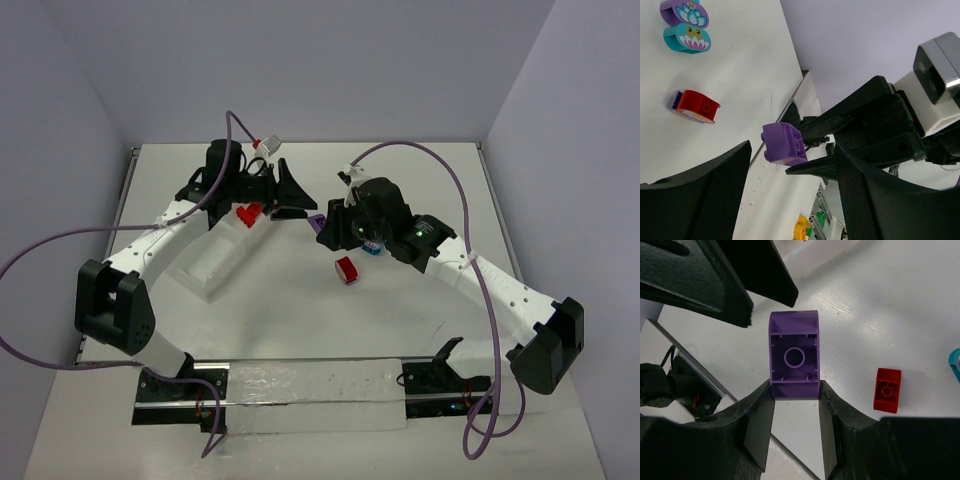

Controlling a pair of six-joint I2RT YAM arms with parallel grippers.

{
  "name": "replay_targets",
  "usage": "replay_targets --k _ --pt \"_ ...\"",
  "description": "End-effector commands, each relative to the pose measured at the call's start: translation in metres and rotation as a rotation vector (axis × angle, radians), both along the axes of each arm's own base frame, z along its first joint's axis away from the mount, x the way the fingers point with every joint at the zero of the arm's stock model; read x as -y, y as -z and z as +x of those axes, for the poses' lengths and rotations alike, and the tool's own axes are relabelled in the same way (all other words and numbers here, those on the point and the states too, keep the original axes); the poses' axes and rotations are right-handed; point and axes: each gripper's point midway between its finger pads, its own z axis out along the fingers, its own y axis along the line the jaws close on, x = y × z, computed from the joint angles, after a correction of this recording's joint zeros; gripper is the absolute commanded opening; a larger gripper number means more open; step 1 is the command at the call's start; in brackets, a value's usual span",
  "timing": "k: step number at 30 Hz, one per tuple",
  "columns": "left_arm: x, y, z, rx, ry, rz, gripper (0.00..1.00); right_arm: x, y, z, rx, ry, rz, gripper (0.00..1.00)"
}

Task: Sort the legos into containers by color

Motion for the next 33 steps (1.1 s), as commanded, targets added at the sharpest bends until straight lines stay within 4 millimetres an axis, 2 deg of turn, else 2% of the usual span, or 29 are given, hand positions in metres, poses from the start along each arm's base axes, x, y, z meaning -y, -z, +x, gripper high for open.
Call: replay_targets --k 1,9,19,24,29,33 --pt "0.011 -0.014 0.001 0.043 0.031 -0.007 0.73 -0.006 -0.035 0.010 0.089 -0.009 0.060 0.00" --pt "0.020 -0.002 0.000 0.014 0.061 0.026 0.65 -0.004 -0.033 0.013 0.102 0.006 0.042 0.00" --pt "0.020 0.009 -0.002 -0.011 0.078 0.085 0.61 0.010 -0.032 0.023 0.143 0.079 -0.002 0.00" --pt "0.022 0.006 -0.003 -0.014 0.091 0.073 0.50 0.012 -0.032 0.028 0.163 0.090 -0.024 0.00" --pt "0.025 0.006 -0.003 -0.037 0.093 0.045 0.59 0.007 -0.030 0.027 0.159 0.068 -0.026 0.00" --pt "0.027 0.006 -0.001 -0.038 0.089 0.029 0.58 0.005 -0.029 0.027 0.158 0.063 -0.029 0.00"
